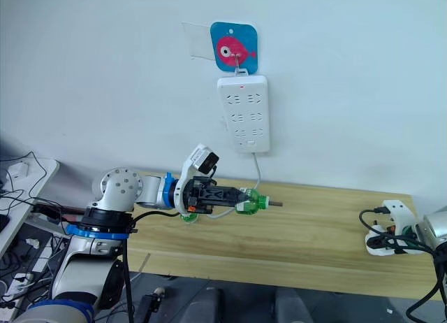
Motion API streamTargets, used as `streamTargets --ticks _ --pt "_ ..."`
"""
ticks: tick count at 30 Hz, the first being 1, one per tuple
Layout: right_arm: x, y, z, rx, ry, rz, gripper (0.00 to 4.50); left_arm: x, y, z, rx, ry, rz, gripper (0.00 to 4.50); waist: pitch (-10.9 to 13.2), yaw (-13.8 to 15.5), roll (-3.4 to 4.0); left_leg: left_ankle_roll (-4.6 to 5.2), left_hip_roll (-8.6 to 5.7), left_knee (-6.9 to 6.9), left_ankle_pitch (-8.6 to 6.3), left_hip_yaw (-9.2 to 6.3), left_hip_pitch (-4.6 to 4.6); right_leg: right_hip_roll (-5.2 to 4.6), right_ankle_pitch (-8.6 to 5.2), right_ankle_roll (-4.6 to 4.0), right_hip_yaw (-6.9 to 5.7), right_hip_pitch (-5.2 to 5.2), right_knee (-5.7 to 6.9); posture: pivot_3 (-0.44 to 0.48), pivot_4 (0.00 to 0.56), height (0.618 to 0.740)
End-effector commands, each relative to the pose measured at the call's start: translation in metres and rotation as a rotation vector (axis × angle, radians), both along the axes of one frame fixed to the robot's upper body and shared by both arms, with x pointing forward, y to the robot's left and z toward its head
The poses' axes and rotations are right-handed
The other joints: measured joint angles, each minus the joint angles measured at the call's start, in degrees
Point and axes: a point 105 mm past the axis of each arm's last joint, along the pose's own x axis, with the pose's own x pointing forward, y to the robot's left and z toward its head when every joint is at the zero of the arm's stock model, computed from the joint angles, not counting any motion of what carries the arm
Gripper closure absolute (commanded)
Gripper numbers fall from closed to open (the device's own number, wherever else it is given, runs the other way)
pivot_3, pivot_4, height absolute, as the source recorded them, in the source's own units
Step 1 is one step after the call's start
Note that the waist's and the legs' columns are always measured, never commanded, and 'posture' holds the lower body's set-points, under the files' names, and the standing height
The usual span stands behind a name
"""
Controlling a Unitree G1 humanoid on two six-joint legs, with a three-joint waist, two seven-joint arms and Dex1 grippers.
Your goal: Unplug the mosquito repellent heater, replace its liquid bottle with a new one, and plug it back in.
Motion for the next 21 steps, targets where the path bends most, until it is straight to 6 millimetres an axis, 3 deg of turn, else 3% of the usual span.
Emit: streamTargets --ticks 1,4,5,8,15,21 --pt "0.004 -0.005 0.006 0.005 -0.022 -0.002 1.47 -0.004 0.001 0.005 -0.011 -0.042 -0.011 2.25 0.1 -0.1 -0.01 0.00 0.00 0.00 0.00 0.00 0.01 0.00 0.00 0.00 0.00 0.00 0.01 0.086 0.213 0.740" --pt "0.003 -0.008 0.006 0.006 -0.015 0.002 1.47 -0.003 0.002 0.005 -0.007 -0.038 -0.006 2.25 0.3 -0.1 -0.02 0.00 0.01 0.01 0.00 -0.01 0.02 0.00 0.00 0.00 -0.01 0.01 0.03 0.083 0.214 0.740" --pt "0.002 -0.008 0.006 0.009 -0.014 0.000 0.76 -0.003 0.003 0.005 -0.006 -0.037 -0.006 2.25 0.4 -0.1 -0.01 0.00 0.01 0.01 0.00 -0.01 0.02 0.00 0.00 0.00 -0.01 0.01 0.03 0.080 0.213 0.740" --pt "0.003 -0.009 0.006 0.016 -0.018 -0.005 0.06 -0.004 0.003 0.004 -0.005 -0.036 -0.011 2.25 0.4 -0.1 -0.03 -0.01 0.00 0.01 0.00 -0.01 0.01 0.00 0.00 0.00 -0.01 0.01 0.03 0.072 0.211 0.740" --pt "0.000 -0.012 0.022 0.032 -0.037 0.010 0.06 -0.004 0.001 0.001 -0.002 -0.039 -0.028 2.25 0.5 -0.1 -0.01 -0.02 0.00 0.01 0.01 0.00 0.02 -0.02 0.00 0.00 0.00 0.01 0.03 0.037 0.197 0.740" --pt "-0.012 -0.011 0.067 0.070 -0.078 0.086 0.06 -0.001 0.000 -0.002 -0.007 -0.058 -0.033 2.25 0.5 -0.2 0.09 -0.02 -0.05 0.00 0.01 0.01 0.01 -0.06 0.00 0.00 -0.02 0.00 0.00 0.007 0.182 0.740"
